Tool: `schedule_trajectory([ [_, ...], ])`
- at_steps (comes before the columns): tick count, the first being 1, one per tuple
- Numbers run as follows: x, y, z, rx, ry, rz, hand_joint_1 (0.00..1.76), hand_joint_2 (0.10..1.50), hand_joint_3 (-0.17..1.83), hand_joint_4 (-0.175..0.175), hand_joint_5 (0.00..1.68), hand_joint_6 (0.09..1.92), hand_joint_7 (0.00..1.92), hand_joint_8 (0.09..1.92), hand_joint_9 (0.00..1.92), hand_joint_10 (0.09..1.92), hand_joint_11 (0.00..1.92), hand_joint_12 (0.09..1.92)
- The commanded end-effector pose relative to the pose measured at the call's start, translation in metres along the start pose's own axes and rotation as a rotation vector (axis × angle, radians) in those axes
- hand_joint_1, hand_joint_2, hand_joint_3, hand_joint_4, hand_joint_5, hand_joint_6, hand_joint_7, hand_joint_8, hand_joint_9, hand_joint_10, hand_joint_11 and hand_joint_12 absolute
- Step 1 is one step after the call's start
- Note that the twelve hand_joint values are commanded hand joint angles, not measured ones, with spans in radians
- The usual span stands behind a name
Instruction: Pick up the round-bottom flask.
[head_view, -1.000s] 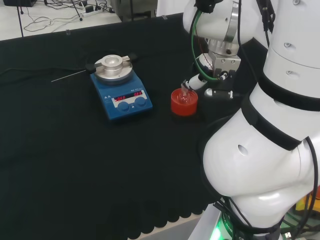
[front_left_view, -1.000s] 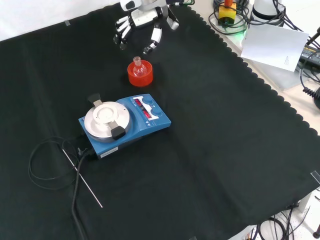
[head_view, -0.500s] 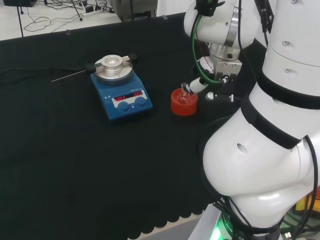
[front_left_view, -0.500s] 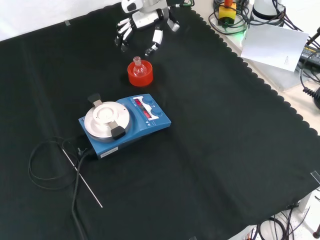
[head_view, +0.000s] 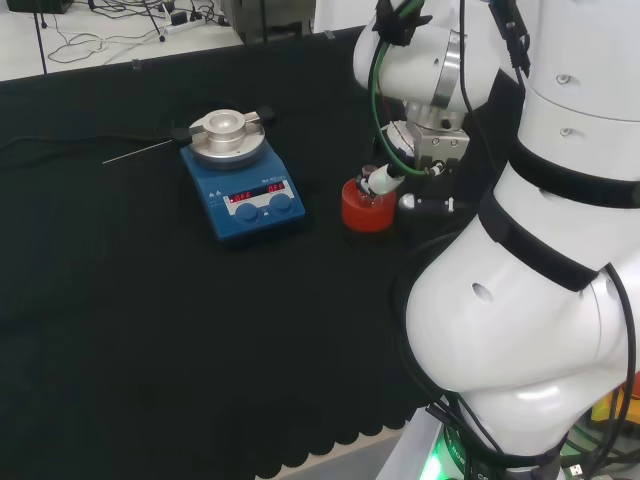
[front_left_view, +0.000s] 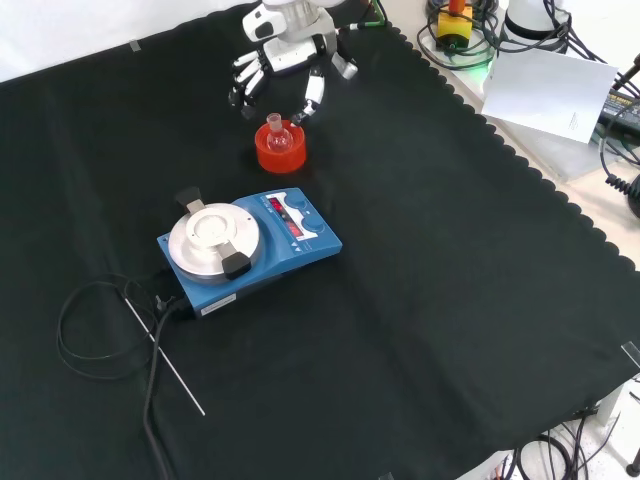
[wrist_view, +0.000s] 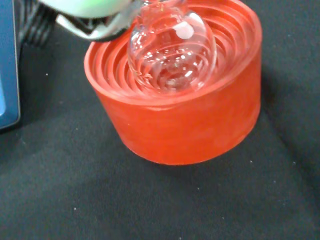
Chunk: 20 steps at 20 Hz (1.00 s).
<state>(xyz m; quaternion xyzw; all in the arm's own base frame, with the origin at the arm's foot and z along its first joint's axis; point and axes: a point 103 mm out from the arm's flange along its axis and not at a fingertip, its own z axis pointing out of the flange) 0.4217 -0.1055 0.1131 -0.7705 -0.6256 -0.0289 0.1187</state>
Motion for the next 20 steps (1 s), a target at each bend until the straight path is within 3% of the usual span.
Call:
schedule_trajectory([
  [1, 0.003, 0.003, 0.005, -0.034, -0.007, -0.01, 0.93, 0.58, 0.67, -0.05, 0.64, 0.59, 0.23, 0.67, 0.42, 0.68, 0.0, 1.46],
  [20, -0.003, 0.014, 0.01, -0.046, -0.003, -0.01, 0.96, 0.59, 0.69, -0.071, 0.78, 0.75, 0.24, 0.68, 0.44, 0.69, 0.0, 1.47],
])
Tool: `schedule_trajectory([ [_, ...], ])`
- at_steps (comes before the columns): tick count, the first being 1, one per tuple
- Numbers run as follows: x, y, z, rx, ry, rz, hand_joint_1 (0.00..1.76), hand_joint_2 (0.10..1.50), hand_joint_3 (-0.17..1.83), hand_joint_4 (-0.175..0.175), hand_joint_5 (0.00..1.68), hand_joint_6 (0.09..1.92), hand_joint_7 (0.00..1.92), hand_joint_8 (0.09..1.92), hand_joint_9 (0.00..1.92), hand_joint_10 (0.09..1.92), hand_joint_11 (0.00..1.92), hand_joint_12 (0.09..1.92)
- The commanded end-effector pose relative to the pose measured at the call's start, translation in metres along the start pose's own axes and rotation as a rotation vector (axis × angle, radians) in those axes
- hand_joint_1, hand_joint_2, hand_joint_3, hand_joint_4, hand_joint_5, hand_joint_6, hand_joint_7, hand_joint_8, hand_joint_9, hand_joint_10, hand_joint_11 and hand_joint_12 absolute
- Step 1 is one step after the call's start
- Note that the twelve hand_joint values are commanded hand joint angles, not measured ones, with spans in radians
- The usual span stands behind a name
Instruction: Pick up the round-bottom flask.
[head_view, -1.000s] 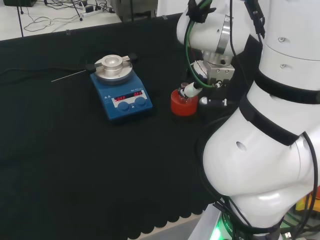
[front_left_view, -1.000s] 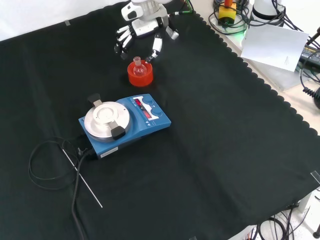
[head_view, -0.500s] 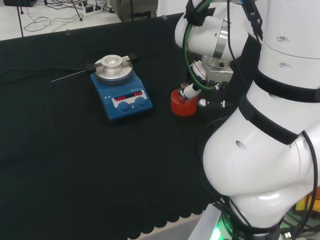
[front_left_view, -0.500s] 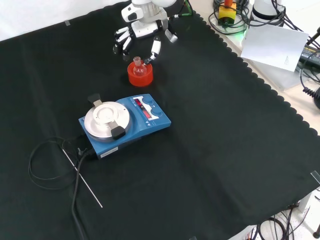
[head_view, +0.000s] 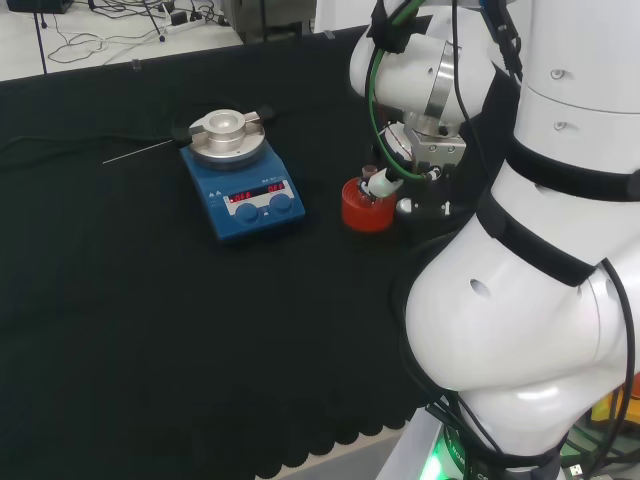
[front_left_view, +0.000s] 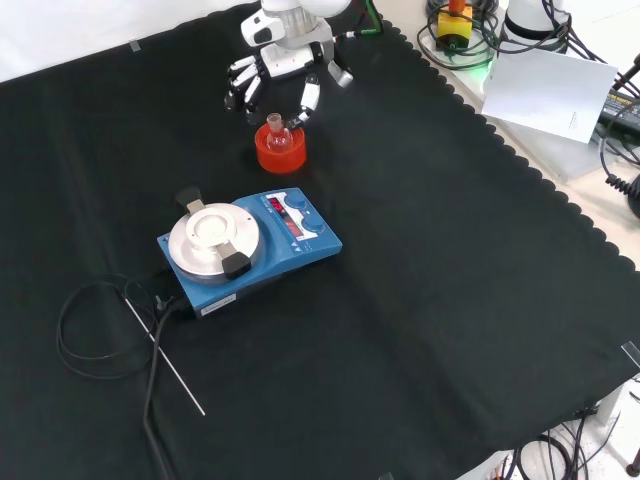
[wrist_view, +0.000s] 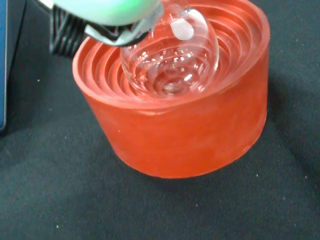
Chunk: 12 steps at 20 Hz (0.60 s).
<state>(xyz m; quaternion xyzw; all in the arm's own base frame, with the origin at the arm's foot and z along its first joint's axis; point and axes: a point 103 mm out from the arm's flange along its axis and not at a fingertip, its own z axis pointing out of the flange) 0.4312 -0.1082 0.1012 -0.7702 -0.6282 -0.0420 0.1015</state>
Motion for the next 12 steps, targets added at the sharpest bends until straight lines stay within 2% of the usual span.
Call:
schedule_trajectory([
  [1, 0.0011, 0.0033, -0.0004, -0.001, -0.005, -0.002, 0.96, 0.59, 0.69, -0.072, 0.79, 0.76, 0.25, 0.68, 0.44, 0.69, 0.0, 1.47],
  [12, 0.007, 0.0064, -0.0037, -0.01, -0.041, 0.002, 0.96, 0.63, 0.69, -0.1, 0.95, 0.77, 0.29, 0.7, 0.51, 0.68, 0.08, 1.45],
])
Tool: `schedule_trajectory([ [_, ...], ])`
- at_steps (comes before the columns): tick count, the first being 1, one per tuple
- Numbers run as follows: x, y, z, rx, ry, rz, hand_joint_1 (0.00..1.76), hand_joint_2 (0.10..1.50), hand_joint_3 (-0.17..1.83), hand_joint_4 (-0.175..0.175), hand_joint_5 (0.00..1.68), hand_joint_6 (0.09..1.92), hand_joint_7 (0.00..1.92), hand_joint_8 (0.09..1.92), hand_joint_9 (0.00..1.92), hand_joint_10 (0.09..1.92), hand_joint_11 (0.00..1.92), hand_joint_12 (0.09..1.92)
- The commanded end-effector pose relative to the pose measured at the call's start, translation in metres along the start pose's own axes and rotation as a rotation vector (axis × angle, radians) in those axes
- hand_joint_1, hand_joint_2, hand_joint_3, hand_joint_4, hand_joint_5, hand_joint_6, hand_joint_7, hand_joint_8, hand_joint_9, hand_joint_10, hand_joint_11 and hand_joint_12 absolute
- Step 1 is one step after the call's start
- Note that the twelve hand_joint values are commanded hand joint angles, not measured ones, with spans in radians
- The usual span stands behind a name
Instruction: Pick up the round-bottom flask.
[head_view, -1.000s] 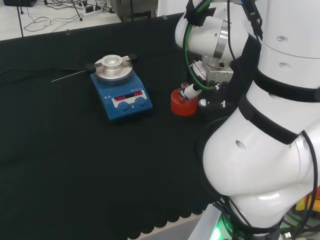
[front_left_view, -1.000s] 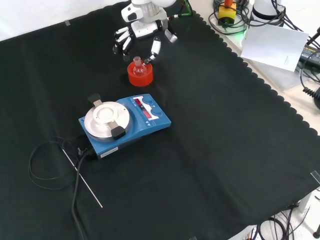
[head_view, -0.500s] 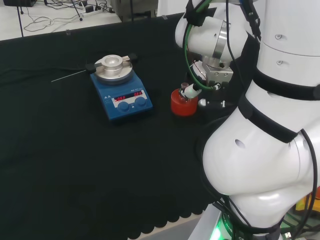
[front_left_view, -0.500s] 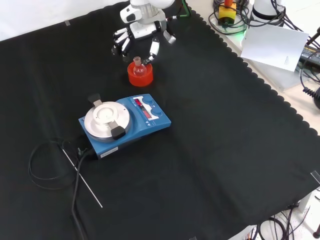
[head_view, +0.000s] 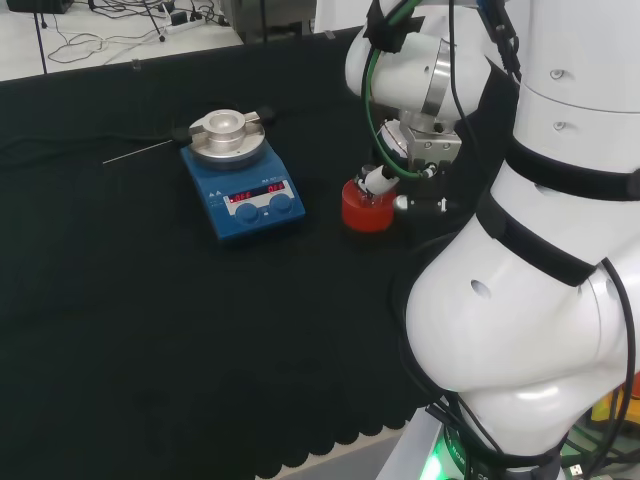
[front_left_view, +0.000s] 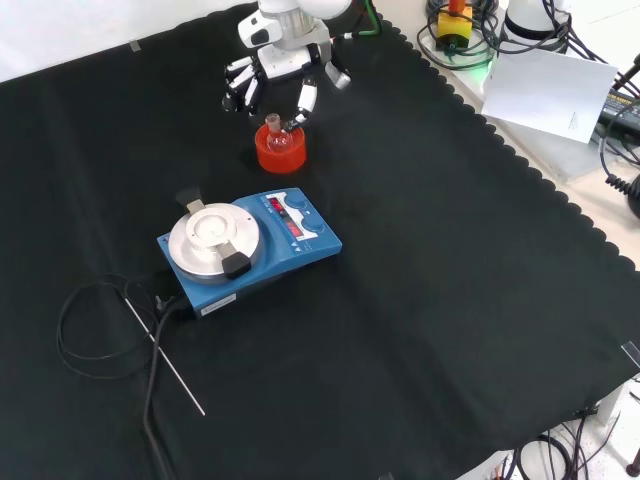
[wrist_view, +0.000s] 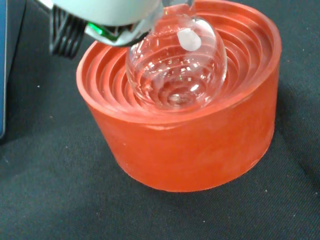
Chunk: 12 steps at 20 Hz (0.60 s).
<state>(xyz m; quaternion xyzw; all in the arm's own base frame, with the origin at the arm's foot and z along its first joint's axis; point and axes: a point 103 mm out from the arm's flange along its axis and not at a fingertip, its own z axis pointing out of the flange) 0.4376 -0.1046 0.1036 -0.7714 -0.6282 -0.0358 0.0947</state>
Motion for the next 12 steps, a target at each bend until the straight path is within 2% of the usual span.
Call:
schedule_trajectory([
  [1, 0.002, 0.001, -0.003, -0.013, -0.029, -0.001, 1.0, 0.71, 0.59, -0.008, 1.0, 0.81, 0.3, 0.7, 0.52, 0.67, 0.09, 1.45],
  [2, 0.002, 0.001, -0.004, -0.023, -0.038, 0.0, 1.03, 0.79, 0.48, 0.067, 1.05, 0.82, 0.31, 0.7, 0.53, 0.67, 0.1, 1.45],
  [3, 0.003, 0.001, -0.005, -0.027, -0.045, 0.001, 1.06, 0.81, 0.44, 0.094, 1.1, 0.81, 0.33, 0.7, 0.55, 0.66, 0.12, 1.44],
  [4, 0.003, 0.001, -0.007, -0.029, -0.048, 0.005, 1.09, 0.8, 0.46, 0.096, 1.14, 0.8, 0.35, 0.69, 0.57, 0.64, 0.14, 1.43],
  [6, 0.004, 0.0, -0.012, -0.026, -0.052, 0.008, 1.11, 0.75, 0.55, 0.079, 1.17, 0.81, 0.38, 0.69, 0.61, 0.62, 0.18, 1.41],
  [12, 0.002, -0.001, -0.025, -0.02, -0.033, 0.012, 1.12, 0.69, 0.68, 0.063, 1.17, 0.86, 0.39, 0.68, 0.63, 0.6, 0.21, 1.4],
])
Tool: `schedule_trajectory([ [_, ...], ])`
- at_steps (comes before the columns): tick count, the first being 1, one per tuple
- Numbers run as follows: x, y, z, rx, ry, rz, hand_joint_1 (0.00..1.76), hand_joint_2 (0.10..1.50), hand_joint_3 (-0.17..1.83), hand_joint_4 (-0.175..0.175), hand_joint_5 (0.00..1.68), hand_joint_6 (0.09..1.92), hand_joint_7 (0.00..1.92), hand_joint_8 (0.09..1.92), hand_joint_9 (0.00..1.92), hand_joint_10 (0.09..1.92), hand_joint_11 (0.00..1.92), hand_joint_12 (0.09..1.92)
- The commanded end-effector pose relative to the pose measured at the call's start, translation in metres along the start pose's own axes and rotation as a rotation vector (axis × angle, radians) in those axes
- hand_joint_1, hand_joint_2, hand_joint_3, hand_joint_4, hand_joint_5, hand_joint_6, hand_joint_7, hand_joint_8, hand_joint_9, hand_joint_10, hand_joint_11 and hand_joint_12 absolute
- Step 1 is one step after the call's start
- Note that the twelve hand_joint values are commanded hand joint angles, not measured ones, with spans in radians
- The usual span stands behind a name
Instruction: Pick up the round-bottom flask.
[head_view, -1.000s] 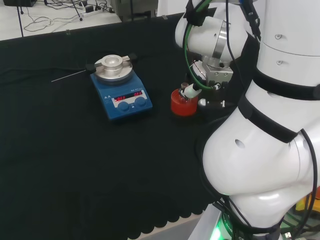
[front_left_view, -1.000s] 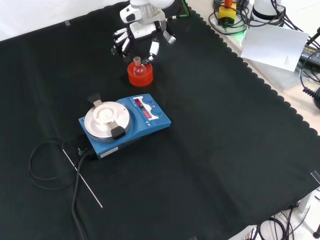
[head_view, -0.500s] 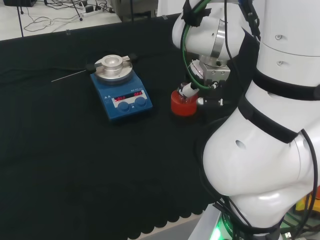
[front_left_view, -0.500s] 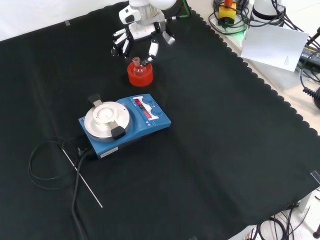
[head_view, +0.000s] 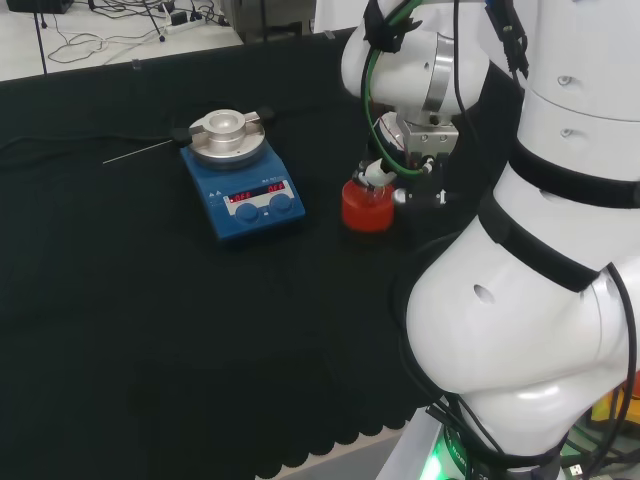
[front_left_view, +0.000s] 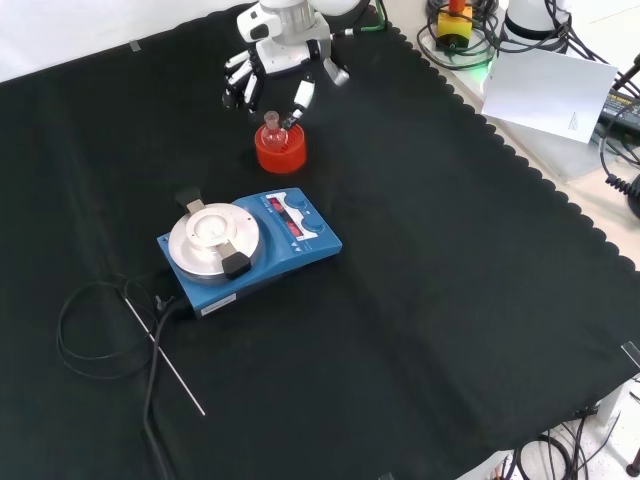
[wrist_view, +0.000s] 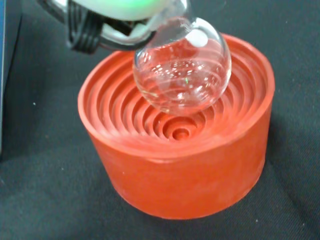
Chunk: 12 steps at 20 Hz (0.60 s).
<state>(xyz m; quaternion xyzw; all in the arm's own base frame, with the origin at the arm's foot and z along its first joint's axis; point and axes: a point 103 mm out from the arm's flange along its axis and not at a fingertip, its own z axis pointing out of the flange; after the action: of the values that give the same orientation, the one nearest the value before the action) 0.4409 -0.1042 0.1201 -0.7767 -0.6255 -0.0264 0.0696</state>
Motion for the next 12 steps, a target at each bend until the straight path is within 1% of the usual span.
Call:
schedule_trajectory([
  [1, 0.0, -0.004, -0.013, 0.006, 0.016, 0.004, 1.12, 0.69, 0.69, 0.064, 1.17, 0.86, 0.39, 0.68, 0.63, 0.6, 0.21, 1.4],
  [4, 0.009, -0.009, -0.031, 0.011, 0.025, 0.007, 1.12, 0.68, 0.7, 0.064, 1.17, 0.87, 0.4, 0.68, 0.63, 0.6, 0.22, 1.4],
  [7, 0.017, -0.011, -0.047, 0.018, 0.021, 0.001, 1.13, 0.68, 0.7, 0.063, 1.17, 0.87, 0.4, 0.69, 0.63, 0.6, 0.22, 1.4],
  [9, 0.021, -0.01, -0.055, 0.017, 0.021, -0.003, 1.13, 0.68, 0.72, 0.046, 1.17, 0.88, 0.39, 0.69, 0.63, 0.6, 0.23, 1.4],
  [12, 0.028, -0.007, -0.067, 0.021, 0.022, -0.005, 1.13, 0.67, 0.73, 0.036, 1.17, 0.89, 0.39, 0.68, 0.63, 0.6, 0.23, 1.39],
])
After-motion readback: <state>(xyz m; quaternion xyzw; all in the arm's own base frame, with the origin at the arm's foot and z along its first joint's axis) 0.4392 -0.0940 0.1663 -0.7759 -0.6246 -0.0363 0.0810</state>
